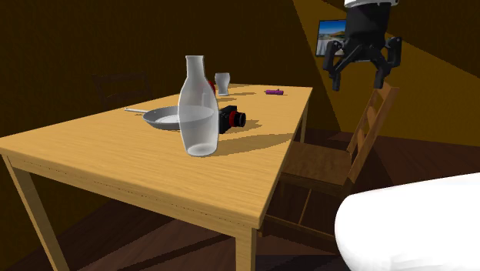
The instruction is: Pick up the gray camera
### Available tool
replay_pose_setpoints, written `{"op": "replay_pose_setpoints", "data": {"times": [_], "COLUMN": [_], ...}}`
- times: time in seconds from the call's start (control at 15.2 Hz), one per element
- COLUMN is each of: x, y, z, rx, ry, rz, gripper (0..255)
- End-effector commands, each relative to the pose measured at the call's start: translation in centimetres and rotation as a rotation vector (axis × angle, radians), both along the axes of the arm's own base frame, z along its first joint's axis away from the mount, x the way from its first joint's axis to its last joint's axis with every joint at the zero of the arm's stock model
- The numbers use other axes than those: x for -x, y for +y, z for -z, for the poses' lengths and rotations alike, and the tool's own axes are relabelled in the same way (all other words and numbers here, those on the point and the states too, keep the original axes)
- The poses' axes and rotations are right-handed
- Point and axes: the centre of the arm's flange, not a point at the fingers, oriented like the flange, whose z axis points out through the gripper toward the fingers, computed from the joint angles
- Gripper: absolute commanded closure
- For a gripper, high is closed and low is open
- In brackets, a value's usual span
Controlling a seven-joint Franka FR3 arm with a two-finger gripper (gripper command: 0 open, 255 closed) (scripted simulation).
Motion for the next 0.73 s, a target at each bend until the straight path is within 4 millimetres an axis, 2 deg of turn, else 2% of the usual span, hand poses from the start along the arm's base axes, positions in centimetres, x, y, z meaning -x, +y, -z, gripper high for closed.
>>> {"op": "replay_pose_setpoints", "data": {"times": [0.0, 0.66], "x": [0.0, -6.9], "y": [0.0, 10.7], "z": [0.0, 3.0], "rx": [0.0, -0.018], "ry": [0.0, 0.006], "rz": [0.0, 0.074], "gripper": [0, 0]}}
